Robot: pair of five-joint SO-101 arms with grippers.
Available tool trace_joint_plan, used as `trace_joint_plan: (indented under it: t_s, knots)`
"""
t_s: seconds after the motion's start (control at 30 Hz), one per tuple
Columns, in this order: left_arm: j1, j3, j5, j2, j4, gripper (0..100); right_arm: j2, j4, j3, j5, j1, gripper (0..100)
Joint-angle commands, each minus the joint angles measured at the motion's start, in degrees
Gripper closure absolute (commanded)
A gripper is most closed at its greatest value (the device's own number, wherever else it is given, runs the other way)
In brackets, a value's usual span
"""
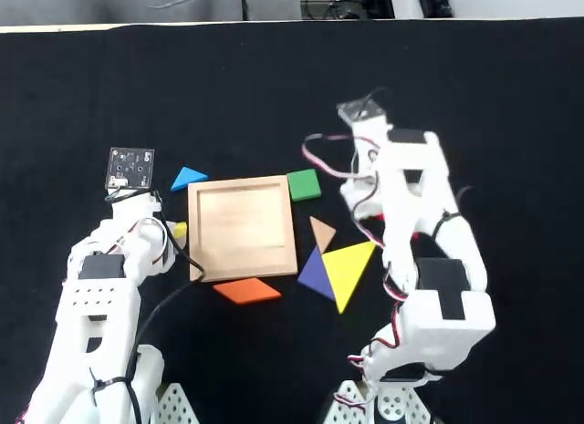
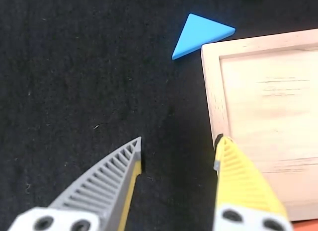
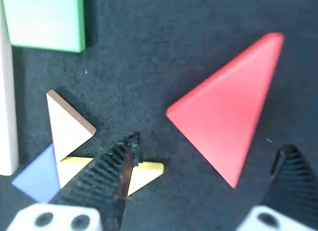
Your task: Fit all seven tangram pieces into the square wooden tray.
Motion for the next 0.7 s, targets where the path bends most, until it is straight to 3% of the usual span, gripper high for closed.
trace_joint_plan:
  t_s: [0.0, 0.27, 0.53, 0.67]
  knots:
    - [-0.57, -0.31, 0.09, -1.14, -0.79, 76, -3.65, -4.75, 1.63, 1.32, -0.26, 59.2]
    - [-0.57, -0.40, 0.09, -1.14, -0.79, 76, 5.14, -6.77, -2.95, 1.41, 1.23, 59.5]
    - [-0.57, -0.31, 0.09, -1.14, -0.79, 76, 14.11, 1.76, -13.41, 1.32, 3.69, 59.6]
    - [-0.57, -0.31, 0.09, -1.14, -0.79, 76, 14.29, 1.76, -13.32, 1.23, 3.69, 68.5]
